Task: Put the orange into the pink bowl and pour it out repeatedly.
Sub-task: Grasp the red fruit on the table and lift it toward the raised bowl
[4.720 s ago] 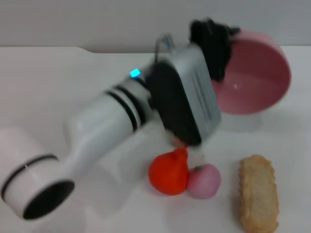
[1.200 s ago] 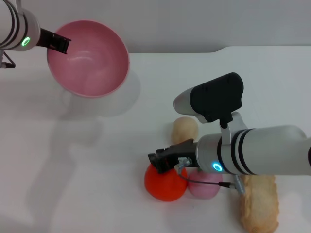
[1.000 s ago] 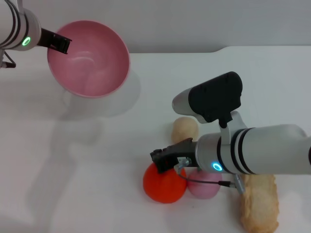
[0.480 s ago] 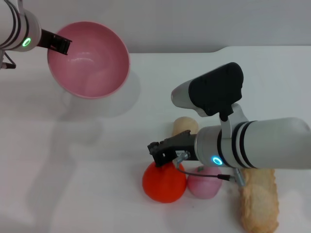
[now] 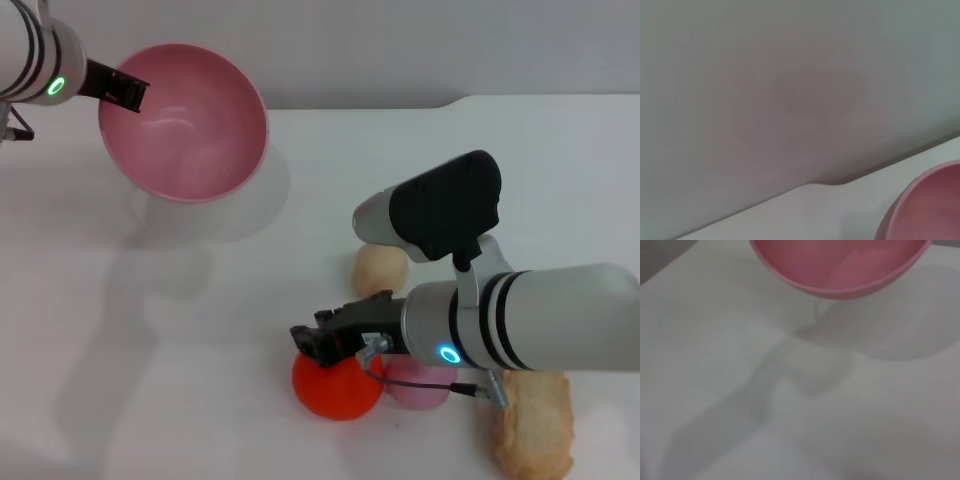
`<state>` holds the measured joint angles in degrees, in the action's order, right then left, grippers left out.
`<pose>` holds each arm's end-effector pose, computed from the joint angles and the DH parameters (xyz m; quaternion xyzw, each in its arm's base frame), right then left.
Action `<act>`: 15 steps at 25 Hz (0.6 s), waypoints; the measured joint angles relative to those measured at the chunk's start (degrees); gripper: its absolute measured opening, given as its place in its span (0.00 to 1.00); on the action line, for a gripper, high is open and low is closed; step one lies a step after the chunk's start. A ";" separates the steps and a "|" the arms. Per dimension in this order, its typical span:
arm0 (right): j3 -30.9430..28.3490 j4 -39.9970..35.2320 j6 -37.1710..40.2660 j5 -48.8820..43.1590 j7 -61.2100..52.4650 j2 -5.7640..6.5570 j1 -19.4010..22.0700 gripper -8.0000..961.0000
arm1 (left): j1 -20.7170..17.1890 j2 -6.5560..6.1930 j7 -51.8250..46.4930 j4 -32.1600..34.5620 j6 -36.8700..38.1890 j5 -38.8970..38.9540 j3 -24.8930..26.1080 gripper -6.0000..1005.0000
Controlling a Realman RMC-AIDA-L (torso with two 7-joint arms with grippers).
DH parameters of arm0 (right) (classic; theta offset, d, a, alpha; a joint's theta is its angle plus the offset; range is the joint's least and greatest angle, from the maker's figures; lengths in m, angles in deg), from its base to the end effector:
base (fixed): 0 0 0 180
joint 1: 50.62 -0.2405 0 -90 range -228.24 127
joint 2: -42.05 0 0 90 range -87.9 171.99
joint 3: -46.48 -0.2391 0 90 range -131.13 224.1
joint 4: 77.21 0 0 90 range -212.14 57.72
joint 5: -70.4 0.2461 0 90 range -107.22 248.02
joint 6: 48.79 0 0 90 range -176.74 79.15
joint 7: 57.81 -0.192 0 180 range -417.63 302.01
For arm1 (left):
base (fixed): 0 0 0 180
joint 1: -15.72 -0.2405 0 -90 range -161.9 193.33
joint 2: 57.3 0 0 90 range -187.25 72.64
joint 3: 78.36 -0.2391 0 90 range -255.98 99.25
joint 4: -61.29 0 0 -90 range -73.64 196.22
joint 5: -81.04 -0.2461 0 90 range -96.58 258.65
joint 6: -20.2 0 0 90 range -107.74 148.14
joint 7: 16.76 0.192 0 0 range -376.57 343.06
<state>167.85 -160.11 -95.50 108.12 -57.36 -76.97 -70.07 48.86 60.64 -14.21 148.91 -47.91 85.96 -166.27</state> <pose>0.1188 0.3218 -0.1796 -0.9013 0.3894 0.0119 0.1892 -0.1466 0.4664 0.0357 -0.7978 -0.3367 0.0963 0.4909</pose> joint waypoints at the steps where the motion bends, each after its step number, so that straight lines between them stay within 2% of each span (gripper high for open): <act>1: -0.02 -0.76 -0.34 -0.43 -0.13 0.01 0.42 0.16 | 0.02 0.00 0.00 0.00 0.00 0.00 -0.05 0.05; 5: -0.03 -3.56 -2.97 -6.16 -3.53 -0.04 1.61 0.29 | 0.24 0.00 0.00 -0.13 0.00 0.00 -0.13 0.05; 15: 0.86 -3.43 -3.83 -7.02 -4.69 -0.14 1.90 0.77 | 1.15 0.00 0.00 -1.25 0.00 0.00 -0.25 0.05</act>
<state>168.71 -163.54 -99.33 101.10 -62.06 -77.10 -68.16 50.00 60.64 -14.20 147.66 -47.91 85.96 -166.52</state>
